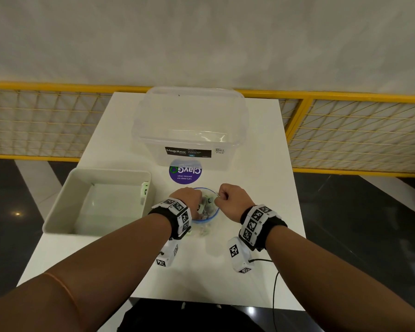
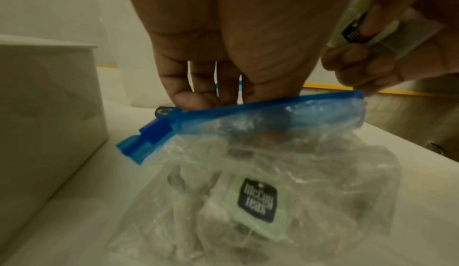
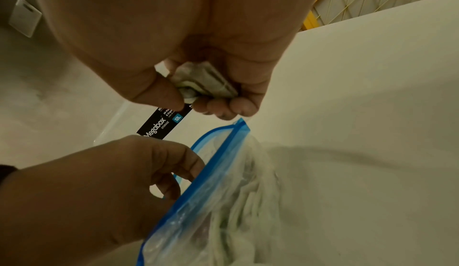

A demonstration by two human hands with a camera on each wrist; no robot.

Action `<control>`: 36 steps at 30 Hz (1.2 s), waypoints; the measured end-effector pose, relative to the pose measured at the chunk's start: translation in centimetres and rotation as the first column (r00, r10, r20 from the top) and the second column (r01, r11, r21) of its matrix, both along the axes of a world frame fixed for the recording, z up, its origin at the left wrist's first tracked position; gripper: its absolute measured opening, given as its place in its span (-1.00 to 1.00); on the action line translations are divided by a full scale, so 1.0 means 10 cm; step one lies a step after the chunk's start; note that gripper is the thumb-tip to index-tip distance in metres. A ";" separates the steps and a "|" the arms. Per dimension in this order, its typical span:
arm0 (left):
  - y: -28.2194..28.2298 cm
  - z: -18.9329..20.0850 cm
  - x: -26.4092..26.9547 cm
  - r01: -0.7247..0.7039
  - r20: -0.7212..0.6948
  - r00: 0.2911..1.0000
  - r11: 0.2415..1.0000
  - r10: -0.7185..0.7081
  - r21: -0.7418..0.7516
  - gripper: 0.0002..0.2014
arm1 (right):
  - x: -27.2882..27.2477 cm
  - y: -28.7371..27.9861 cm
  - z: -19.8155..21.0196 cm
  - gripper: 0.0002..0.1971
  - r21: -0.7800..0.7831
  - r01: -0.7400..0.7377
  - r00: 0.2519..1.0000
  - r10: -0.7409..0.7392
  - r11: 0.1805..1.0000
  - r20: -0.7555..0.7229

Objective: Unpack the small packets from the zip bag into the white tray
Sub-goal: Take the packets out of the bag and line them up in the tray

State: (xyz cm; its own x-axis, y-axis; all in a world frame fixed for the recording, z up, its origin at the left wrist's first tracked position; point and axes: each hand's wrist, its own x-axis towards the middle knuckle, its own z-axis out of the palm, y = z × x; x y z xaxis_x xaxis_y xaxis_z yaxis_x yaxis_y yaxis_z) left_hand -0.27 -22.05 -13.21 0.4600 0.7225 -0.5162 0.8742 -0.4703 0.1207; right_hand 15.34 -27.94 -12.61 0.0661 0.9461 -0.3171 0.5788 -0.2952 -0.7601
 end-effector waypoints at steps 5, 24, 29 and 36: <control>-0.01 0.10 0.00 0.047 -0.045 0.998 0.998 -0.046 0.032 -0.72 | -0.03 0.04 0.01 -0.87 -0.030 0.010 1.000 -0.011 0.999 -0.020; 0.20 0.59 -0.41 -0.062 0.528 0.850 0.994 0.003 0.094 -0.70 | -0.33 0.26 0.25 -0.85 0.002 -0.115 0.993 0.115 0.993 0.029; 0.27 0.79 -0.64 -0.070 0.489 0.872 0.980 -0.030 0.186 -0.82 | -0.54 0.36 0.27 -0.89 0.060 -0.054 0.997 0.051 0.997 0.050; 0.39 1.01 -0.92 0.022 0.427 0.903 0.997 -0.050 0.072 -0.74 | -0.89 0.48 0.28 -0.56 0.085 -0.063 0.998 0.061 0.994 0.031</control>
